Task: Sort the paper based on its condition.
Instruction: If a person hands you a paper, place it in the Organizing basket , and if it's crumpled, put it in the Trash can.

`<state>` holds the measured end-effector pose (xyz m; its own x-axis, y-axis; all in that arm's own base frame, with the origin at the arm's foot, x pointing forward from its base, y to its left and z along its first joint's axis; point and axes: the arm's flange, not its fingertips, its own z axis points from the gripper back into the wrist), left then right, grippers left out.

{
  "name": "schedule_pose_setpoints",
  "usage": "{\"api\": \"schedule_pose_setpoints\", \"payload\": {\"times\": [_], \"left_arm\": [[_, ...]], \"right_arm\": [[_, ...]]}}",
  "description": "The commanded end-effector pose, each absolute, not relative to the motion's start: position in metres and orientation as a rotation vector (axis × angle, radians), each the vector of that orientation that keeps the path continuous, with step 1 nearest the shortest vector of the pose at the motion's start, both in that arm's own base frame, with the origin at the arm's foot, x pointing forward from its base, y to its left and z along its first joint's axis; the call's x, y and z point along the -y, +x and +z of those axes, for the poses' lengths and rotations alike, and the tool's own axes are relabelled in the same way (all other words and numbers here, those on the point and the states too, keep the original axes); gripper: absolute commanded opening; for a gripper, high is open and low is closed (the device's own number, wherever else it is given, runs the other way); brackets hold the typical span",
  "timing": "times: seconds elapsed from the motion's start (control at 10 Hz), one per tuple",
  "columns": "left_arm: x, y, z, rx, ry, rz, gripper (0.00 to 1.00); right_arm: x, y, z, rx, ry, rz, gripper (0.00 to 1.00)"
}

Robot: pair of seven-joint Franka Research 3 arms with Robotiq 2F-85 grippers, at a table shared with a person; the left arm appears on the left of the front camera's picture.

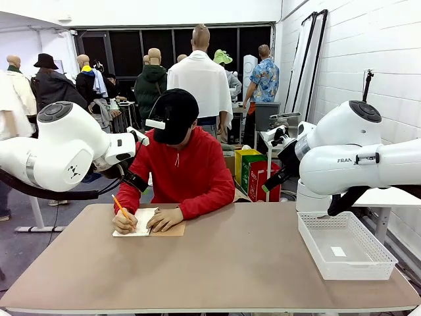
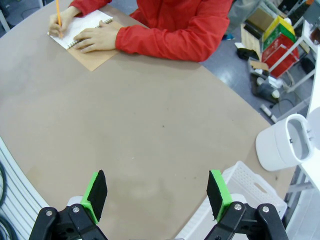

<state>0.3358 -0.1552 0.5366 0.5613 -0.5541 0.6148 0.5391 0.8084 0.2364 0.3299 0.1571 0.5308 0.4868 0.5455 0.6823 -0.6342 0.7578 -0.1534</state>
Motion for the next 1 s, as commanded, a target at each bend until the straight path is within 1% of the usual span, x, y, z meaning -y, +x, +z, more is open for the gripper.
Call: {"api": "schedule_pose_setpoints", "payload": {"times": [0.0,0.9], "left_arm": [[0.1553,0.3355,0.5364,0.729,0.024,-0.649,1.00],[0.1553,0.3355,0.5364,0.729,0.024,-0.649,1.00]], "right_arm": [[-0.1564,0.3302,0.5308,0.783,0.126,0.719,1.00],[-0.1564,0.3302,0.5308,0.783,0.126,0.719,1.00]]}}
